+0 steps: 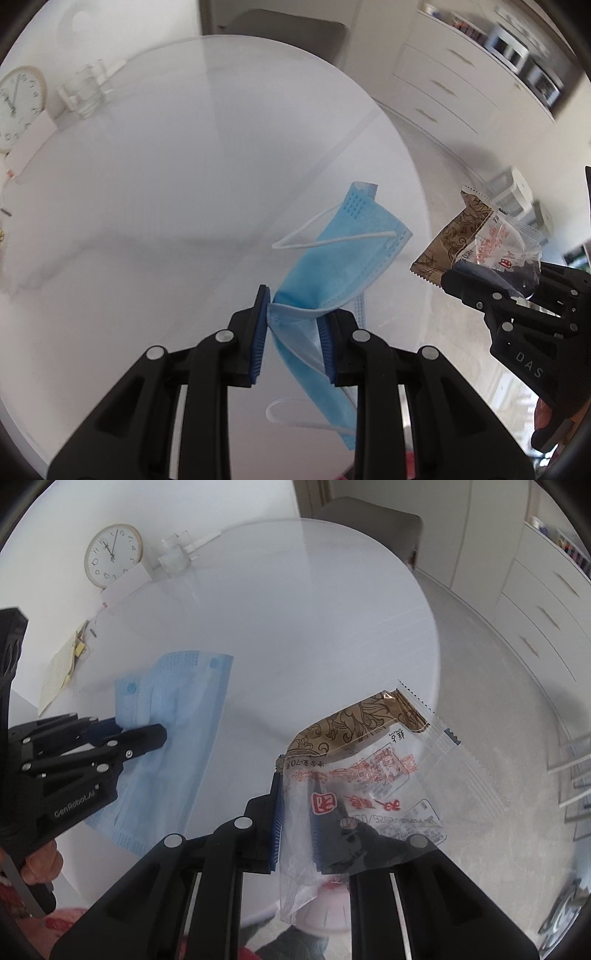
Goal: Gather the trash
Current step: 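Carry the mask and snack bag to the wastebasket and open both tools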
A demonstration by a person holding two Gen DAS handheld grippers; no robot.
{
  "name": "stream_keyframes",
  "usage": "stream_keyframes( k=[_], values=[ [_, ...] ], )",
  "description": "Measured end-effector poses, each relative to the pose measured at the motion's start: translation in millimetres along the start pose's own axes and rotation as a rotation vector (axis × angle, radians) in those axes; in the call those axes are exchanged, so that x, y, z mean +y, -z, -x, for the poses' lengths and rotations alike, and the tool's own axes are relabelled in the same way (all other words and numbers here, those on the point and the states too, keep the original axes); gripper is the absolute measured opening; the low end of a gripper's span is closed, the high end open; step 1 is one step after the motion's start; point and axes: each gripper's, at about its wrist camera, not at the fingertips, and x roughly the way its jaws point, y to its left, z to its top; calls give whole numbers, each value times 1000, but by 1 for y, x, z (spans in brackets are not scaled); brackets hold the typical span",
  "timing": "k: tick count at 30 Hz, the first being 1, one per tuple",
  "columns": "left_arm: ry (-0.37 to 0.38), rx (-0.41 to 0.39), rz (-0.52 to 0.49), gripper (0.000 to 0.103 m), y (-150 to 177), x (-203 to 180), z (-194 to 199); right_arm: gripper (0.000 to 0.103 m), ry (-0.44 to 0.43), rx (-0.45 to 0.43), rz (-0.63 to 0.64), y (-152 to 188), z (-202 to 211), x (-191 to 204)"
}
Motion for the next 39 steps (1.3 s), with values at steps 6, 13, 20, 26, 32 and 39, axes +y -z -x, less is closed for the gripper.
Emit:
stream_keyframes(
  k=[6,13,20,26,32,39],
  values=[
    [31,43,-139,25,42,-81,-6,14,9,25,-96,81,26,-47],
    [51,108,-211,25,69,-144,-19,14,2,48,-151,131,34,-83],
    [51,156,-206,25,85,-169,-35,16,-15,59,-136,150,37,-100],
    [35,221,-177,45,98,-177,-49,17,-24,71,-120,154,36,-104],
    [7,169,-191,74,100,-183,-40,17,-30,76,-106,155,36,-103],
    [-10,150,-189,75,95,-176,-34,17,-36,77,-96,161,38,-102]
  ],
)
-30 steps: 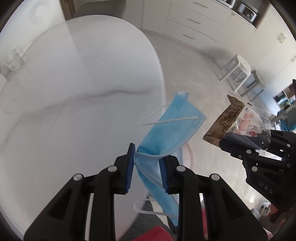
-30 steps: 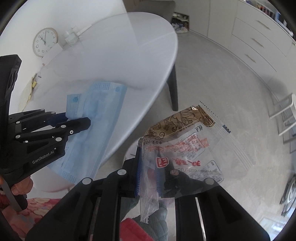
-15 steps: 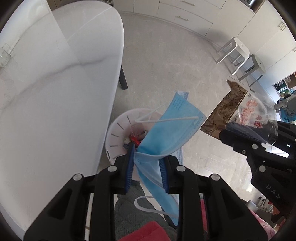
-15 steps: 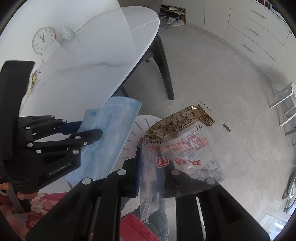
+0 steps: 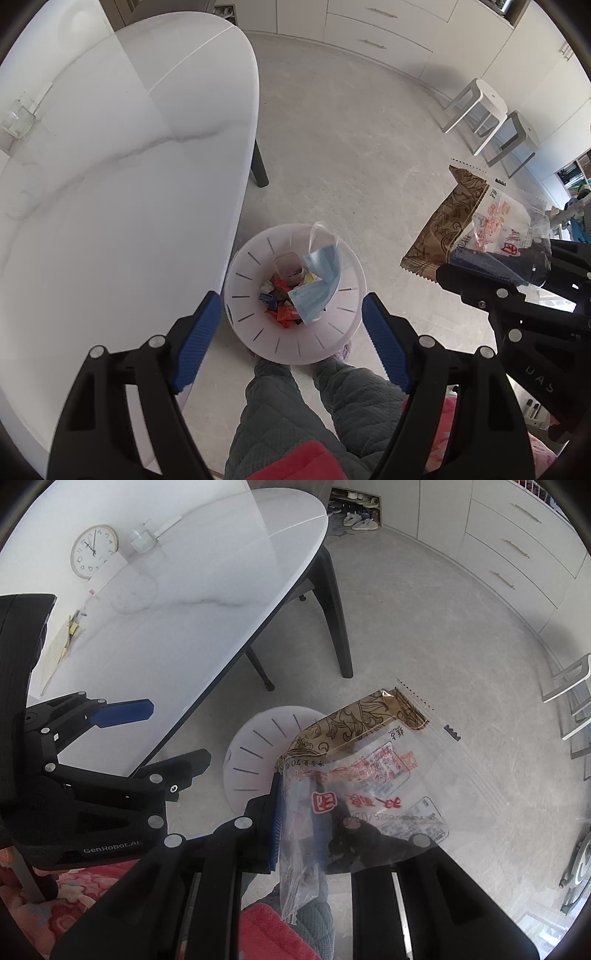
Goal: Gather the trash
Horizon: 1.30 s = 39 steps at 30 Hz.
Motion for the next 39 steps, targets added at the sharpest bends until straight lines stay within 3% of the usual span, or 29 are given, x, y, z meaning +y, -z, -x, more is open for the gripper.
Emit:
stream_keyframes(
  k=[6,19,22,24,27,30,33,39],
  values=[
    [-16,-18,18,75,-5,-1,2,17,-3,7,8,-2,-1,3],
    [-94,-60,97,80,0,48,25,17,-31,74,43,-17,-37,17],
    [-106,-52,130,85,4,61,25,35,-41,119,41,-20,-55,21],
    [-108,-38,150,85,6,67,23,59,-45,162,31,-20,-70,23],
    [-115,-20,171,85,10,76,20,80,-14,209,21,-20,-84,25],
    [-115,-10,191,85,15,84,19,91,19,241,8,-20,-90,26],
    [-116,-10,205,85,17,90,20,92,46,240,-16,-22,-86,23],
    [-159,-83,235,85,13,95,44,97,95,94,-14,-49,-33,33]
  ],
)
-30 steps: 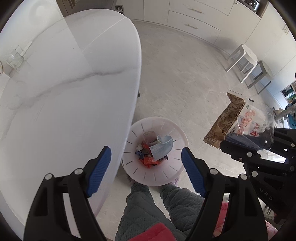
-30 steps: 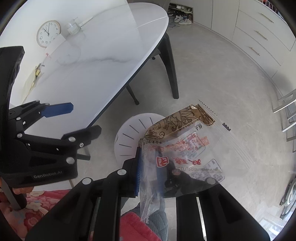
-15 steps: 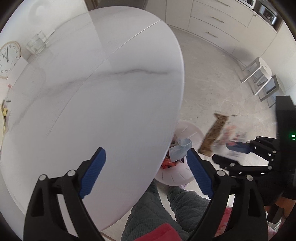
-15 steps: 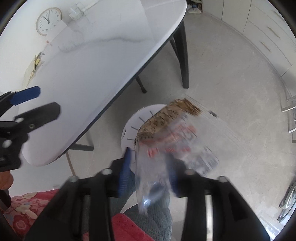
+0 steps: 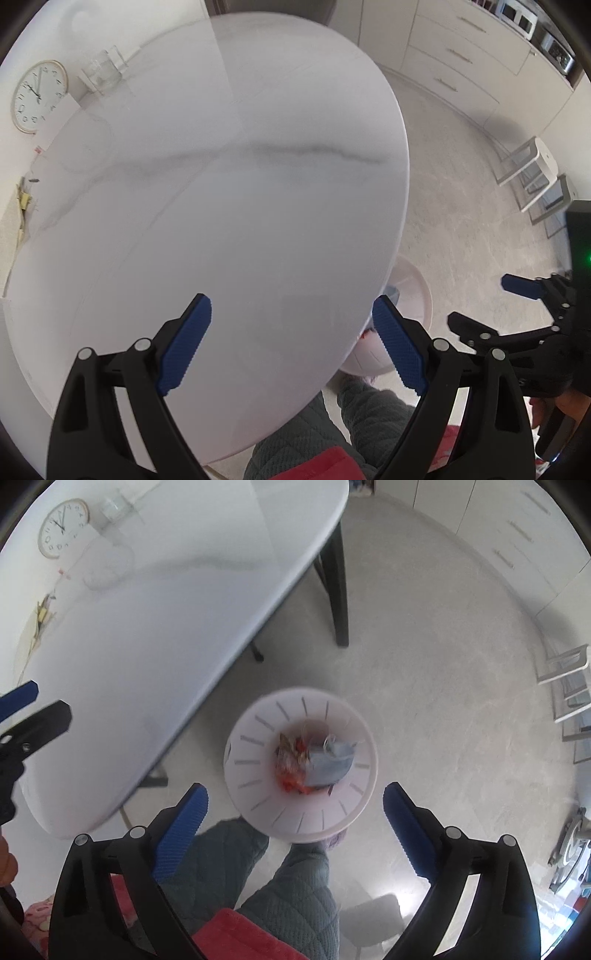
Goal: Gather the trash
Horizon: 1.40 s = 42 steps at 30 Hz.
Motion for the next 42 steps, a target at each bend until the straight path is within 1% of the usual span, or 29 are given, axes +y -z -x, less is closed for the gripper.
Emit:
stream_keyframes(
  k=[3,4,5,6,9,11,12,15,17,21,23,26,33,42],
  values=[
    [-30,-88,12,86,-13,5,32,100,15,-135,27,-15,51,10],
    [-36,-116,19,89,-17,6,42,100,17,-177,37,-20,67,13],
    [-41,-141,27,90,-20,8,51,100,19,-206,46,-24,78,16],
    [-50,-178,42,90,-25,11,65,100,24,-256,60,-29,97,20],
    [-62,-254,63,91,-35,18,98,100,31,-348,92,-43,136,29],
    [-81,-304,74,95,-42,19,117,100,32,-428,118,-53,168,36],
    [-94,-331,82,95,-46,21,127,100,29,-468,129,-59,182,38],
    [-126,-428,124,95,-54,30,166,101,18,-562,162,-67,217,45],
    [-140,-474,150,95,-56,36,186,101,6,-625,192,-75,241,51],
    [-200,-559,190,95,-60,50,218,101,-17,-703,232,-81,271,59],
    [-229,-587,206,95,-61,51,228,101,-31,-728,242,-80,281,60],
    [-237,-596,234,95,-56,52,236,101,-65,-744,258,-79,288,63],
    [-243,-562,254,95,-48,51,227,101,-71,-722,288,-77,284,69],
    [-230,-529,261,95,-51,55,216,101,-55,-691,252,-80,272,64]
  ],
)
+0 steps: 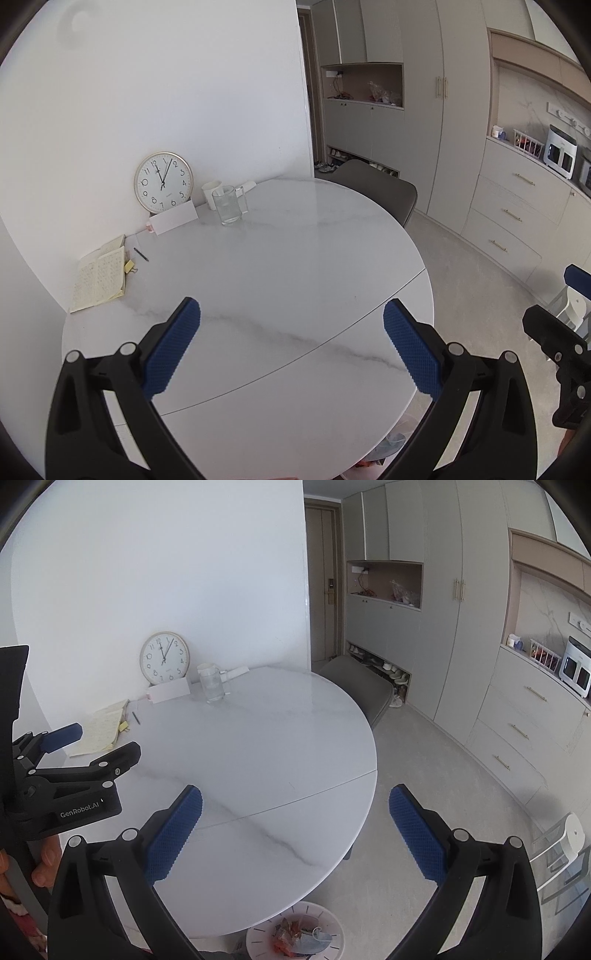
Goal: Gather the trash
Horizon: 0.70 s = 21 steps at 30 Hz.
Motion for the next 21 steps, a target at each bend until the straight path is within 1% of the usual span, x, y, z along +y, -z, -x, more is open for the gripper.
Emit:
stream_keyframes(
  k=[8,21],
  values=[
    [25,9,-10,95,-1,-3,-9,101,18,14,-5,4,-6,-1],
    [17,9,-11,95,-4,-4,-13,101,24,31,9,5,-12,0]
  ],
)
